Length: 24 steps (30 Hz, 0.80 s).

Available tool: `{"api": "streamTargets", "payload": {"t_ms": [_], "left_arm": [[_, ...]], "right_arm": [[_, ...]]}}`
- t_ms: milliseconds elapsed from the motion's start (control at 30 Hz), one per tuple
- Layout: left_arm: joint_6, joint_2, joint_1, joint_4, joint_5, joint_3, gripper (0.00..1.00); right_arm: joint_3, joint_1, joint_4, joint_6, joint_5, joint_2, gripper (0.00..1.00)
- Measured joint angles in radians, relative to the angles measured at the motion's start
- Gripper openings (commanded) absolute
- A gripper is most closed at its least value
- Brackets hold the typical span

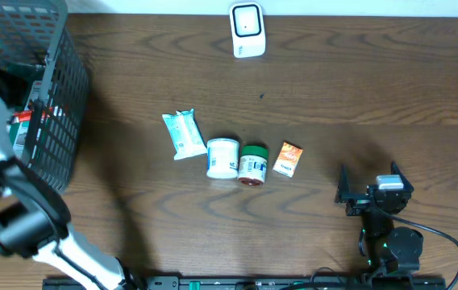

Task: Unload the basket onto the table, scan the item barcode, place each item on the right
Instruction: 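Return the left gripper to the basket and grasp the red stick packet, then carry the red stick packet out, drop it below the wipes, withdraw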

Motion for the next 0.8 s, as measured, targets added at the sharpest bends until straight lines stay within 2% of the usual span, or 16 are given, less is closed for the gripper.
{"api": "streamTargets", "payload": {"t_ms": [33, 167, 233, 333, 400, 433, 467, 800], "left_arm": [[-0.021, 0.035, 0.000, 0.005, 0.000, 0.000, 0.61], [-0.100, 0.157, 0.000, 0.056, 0.002, 0.000, 0.62], [-0.119, 0.189, 0.000, 0.080, 0.003, 0.000, 0.66], [-0.134, 0.200, 0.000, 0.102, -0.001, 0.000, 0.67], [-0.139, 0.206, -0.001, 0.108, -0.010, 0.000, 0.49], [-0.146, 0.211, -0.002, 0.108, -0.017, 0.002, 0.23], [-0.141, 0.218, -0.002, 0.105, -0.027, 0.009, 0.08], [-0.140, 0.179, -0.001, 0.058, -0.042, 0.005, 0.07]], "right_arm": [[0.000, 0.000, 0.000, 0.000, 0.000, 0.000, 0.99], [0.000, 0.000, 0.000, 0.000, 0.000, 0.000, 0.99], [0.000, 0.000, 0.000, 0.000, 0.000, 0.000, 0.99], [0.000, 0.000, 0.000, 0.000, 0.000, 0.000, 0.99], [0.000, 0.000, 0.000, 0.000, 0.000, 0.000, 0.99], [0.000, 0.000, 0.000, 0.000, 0.000, 0.000, 0.99], [0.000, 0.000, 0.000, 0.000, 0.000, 0.000, 0.99], [0.000, 0.000, 0.000, 0.000, 0.000, 0.000, 0.99]]}}
